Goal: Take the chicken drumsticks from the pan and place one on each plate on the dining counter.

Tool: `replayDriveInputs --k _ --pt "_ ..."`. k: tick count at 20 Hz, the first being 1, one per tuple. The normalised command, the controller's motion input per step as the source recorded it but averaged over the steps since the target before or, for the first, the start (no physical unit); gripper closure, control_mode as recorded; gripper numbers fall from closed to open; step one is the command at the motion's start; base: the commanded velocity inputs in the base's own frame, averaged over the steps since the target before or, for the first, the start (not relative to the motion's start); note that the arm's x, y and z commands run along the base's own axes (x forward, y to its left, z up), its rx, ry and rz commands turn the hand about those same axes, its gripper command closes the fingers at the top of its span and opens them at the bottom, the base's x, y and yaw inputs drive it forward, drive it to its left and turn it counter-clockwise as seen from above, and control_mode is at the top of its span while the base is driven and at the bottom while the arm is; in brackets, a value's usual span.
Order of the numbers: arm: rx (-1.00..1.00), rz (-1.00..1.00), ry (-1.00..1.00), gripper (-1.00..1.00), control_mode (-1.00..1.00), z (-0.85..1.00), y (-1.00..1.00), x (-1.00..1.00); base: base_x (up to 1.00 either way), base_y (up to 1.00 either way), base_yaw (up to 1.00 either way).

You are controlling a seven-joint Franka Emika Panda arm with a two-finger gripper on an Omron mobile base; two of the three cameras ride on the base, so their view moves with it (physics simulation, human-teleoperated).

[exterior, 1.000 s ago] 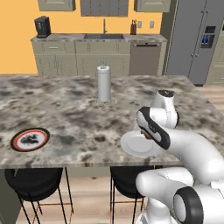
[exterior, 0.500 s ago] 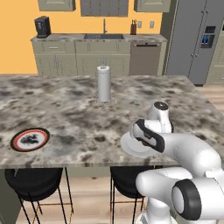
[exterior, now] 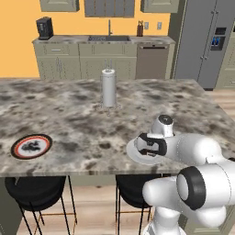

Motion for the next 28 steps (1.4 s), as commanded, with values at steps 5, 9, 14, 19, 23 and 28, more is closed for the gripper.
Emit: replayDriveInputs --k 5,9,14,19,23,28 --pt "0.00 -0.02 -0.01 1.00 -1.00 -0.14 0.00 0.11 0.00 0.00 0.00" --pt "0.00 0.00 -0.02 1.00 -1.00 -0.06 0.00 0.02 0.00 0.00 0.00" --pt "0.00 0.00 -0.03 1.00 -1.00 -0.02 0.00 0.07 0.00 0.00 0.00" --pt "-0.01 -0.01 -0.02 1.00 -1.00 -0.09 0.00 0.14 0.00 0.00 0.00" --pt "0.00 -0.01 -0.01 1.00 -1.00 -0.13 0.00 0.08 0.00 0.00 0.00" --pt "0.00 0.00 -0.01 1.00 -1.00 -0.11 0.00 0.05 0.00 0.00 0.00"
